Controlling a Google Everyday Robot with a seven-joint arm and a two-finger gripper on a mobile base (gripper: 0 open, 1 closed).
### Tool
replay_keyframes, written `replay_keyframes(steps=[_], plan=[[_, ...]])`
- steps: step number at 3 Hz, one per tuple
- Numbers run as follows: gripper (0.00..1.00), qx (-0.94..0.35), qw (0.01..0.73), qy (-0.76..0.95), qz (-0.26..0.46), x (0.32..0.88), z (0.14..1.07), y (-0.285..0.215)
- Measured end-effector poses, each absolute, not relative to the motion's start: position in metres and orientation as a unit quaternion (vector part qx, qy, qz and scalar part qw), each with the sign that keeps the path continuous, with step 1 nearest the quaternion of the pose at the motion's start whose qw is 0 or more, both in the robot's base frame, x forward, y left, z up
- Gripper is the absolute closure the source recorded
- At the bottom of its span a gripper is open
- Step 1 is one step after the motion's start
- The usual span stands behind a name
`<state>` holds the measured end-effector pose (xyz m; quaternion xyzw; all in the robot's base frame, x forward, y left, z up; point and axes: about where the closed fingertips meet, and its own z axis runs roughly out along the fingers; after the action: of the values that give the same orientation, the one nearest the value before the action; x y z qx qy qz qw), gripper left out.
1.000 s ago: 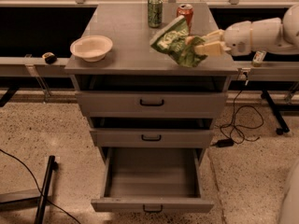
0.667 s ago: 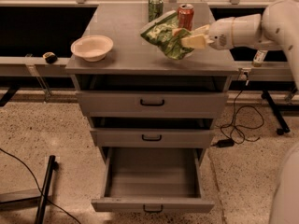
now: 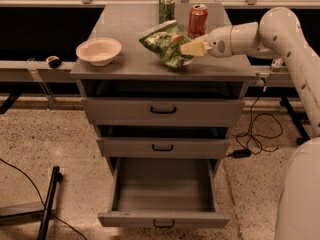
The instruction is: Pick green jalapeno chip bag from bottom drawer and place on counter
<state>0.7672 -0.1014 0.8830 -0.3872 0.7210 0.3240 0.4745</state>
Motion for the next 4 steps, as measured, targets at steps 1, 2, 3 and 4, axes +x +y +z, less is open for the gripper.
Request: replay_keyframes(steps=[1,2,3,4], plan=[[0.58,-0.387,0.474,0.721,0.325,0.7672,0.8829,-0.1007],[0.34,-0.387,0.474,0.721,0.325,0.7672,0.8829,-0.1007],[0.12,-0.387,0.474,0.721,0.325,0.7672,0.8829,-0.1007],[0.0,-0.387,0.474,0.721,0.325,0.7671,0.8829,-0.1006]])
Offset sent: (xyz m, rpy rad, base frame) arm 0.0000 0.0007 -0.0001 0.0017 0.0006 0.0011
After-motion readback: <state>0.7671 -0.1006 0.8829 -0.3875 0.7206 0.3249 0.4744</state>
